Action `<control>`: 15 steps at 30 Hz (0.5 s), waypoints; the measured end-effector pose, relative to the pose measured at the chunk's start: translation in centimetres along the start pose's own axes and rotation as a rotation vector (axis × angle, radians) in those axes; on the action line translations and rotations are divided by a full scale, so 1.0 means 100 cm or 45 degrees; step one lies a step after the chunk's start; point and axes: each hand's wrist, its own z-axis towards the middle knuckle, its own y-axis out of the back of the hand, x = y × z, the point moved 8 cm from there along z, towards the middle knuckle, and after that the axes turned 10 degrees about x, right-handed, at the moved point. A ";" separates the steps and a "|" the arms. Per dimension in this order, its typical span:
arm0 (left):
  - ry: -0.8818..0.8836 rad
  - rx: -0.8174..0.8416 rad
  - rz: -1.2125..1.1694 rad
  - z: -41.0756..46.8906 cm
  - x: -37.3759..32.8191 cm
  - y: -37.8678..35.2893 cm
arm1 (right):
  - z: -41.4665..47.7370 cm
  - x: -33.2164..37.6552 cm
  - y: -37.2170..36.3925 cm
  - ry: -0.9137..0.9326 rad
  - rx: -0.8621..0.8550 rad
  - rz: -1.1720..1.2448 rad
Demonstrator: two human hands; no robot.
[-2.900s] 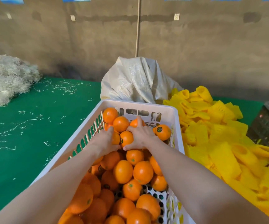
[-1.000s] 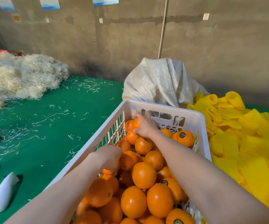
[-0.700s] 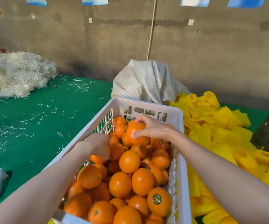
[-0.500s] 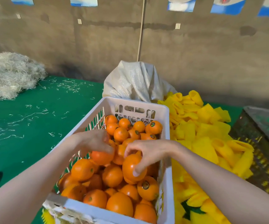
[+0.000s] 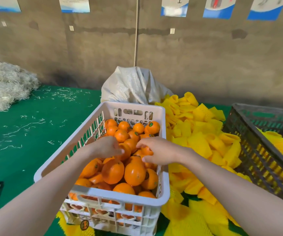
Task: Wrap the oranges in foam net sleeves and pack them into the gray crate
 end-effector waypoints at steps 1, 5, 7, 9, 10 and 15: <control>0.020 -0.088 0.010 0.007 0.000 0.001 | -0.007 -0.001 0.004 -0.010 -0.050 0.006; 0.140 -0.116 0.027 0.027 -0.004 -0.011 | -0.032 0.003 0.015 0.000 -0.268 0.037; 0.183 -0.055 0.024 0.036 -0.002 -0.022 | -0.045 0.005 0.017 0.036 -0.348 0.058; 0.204 -0.074 -0.031 0.040 0.000 -0.024 | -0.057 0.005 0.015 0.059 -0.395 0.065; 0.208 -0.105 -0.076 0.040 0.001 -0.023 | -0.063 0.002 0.014 0.063 -0.411 0.076; 0.193 -0.457 -0.250 0.023 -0.003 -0.006 | -0.092 -0.024 -0.002 0.002 -0.470 0.144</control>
